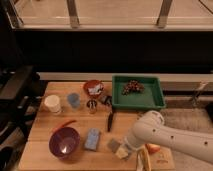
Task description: Place eraser in tray
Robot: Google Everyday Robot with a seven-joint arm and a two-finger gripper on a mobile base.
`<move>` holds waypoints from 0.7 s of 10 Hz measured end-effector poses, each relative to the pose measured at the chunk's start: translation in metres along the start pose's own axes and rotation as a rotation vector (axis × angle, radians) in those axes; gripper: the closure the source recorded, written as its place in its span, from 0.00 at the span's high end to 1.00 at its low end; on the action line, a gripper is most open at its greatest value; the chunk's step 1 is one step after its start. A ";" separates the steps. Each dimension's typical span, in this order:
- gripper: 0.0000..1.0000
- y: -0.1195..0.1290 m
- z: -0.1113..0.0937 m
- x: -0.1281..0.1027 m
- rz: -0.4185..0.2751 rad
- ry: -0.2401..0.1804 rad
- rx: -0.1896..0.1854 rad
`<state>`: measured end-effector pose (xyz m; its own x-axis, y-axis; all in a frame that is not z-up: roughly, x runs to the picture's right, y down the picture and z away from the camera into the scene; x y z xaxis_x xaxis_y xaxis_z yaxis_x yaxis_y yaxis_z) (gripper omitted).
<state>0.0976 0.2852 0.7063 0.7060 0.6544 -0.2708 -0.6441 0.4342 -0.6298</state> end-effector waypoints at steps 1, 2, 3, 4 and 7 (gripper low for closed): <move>0.00 -0.013 -0.008 -0.004 0.017 -0.005 0.008; 0.00 -0.033 -0.019 -0.008 0.041 -0.017 0.019; 0.00 -0.064 -0.038 -0.012 0.075 -0.031 0.036; 0.00 -0.090 -0.053 -0.017 0.096 -0.048 0.051; 0.00 -0.161 -0.116 -0.009 0.195 -0.142 0.071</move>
<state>0.2290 0.1375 0.7256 0.5209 0.8084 -0.2740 -0.7866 0.3300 -0.5218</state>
